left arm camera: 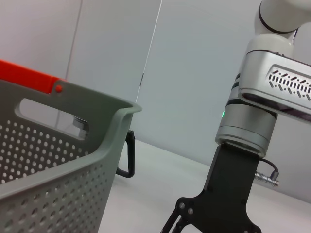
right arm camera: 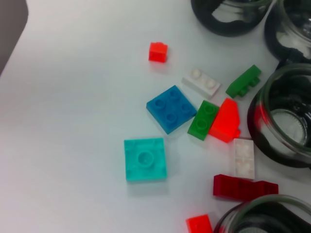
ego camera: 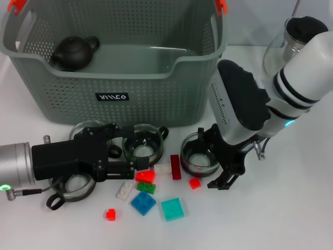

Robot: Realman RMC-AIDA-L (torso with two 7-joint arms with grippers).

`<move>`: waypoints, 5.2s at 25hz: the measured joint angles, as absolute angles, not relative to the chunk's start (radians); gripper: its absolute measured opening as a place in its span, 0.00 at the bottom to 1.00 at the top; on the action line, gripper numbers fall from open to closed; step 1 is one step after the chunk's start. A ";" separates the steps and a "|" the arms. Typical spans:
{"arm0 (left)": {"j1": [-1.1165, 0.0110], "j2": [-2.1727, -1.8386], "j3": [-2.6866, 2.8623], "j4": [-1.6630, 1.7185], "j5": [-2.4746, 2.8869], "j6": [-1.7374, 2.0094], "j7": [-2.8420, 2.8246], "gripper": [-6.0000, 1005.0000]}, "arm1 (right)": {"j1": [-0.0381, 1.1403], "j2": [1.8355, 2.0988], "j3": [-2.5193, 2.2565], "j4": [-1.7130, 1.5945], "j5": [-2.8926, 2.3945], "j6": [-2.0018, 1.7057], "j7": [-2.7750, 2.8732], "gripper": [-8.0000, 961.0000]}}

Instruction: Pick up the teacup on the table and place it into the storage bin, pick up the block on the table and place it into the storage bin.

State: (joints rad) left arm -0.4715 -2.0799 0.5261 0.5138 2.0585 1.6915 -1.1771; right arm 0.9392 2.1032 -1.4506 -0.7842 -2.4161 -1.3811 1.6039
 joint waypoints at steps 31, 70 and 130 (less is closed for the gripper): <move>-0.459 -2.085 0.526 0.514 2.057 1.683 -1.157 0.93 | 0.957 2.107 -1.617 -0.787 -2.455 -1.289 1.761 0.44; -0.367 -2.054 0.497 0.539 2.063 1.720 -1.122 0.93 | 0.858 2.102 -1.444 -1.550 -2.325 -1.785 2.126 0.07; -0.405 -2.072 0.472 0.514 2.057 1.733 -1.115 0.93 | 1.171 2.100 -1.126 -0.532 -2.234 -0.787 1.613 0.07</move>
State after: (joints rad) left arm -0.4045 -2.0724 0.4724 0.5139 2.0571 1.7334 -1.1152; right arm 1.1715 2.1000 -1.1257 -0.5319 -2.2335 -0.7868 1.6133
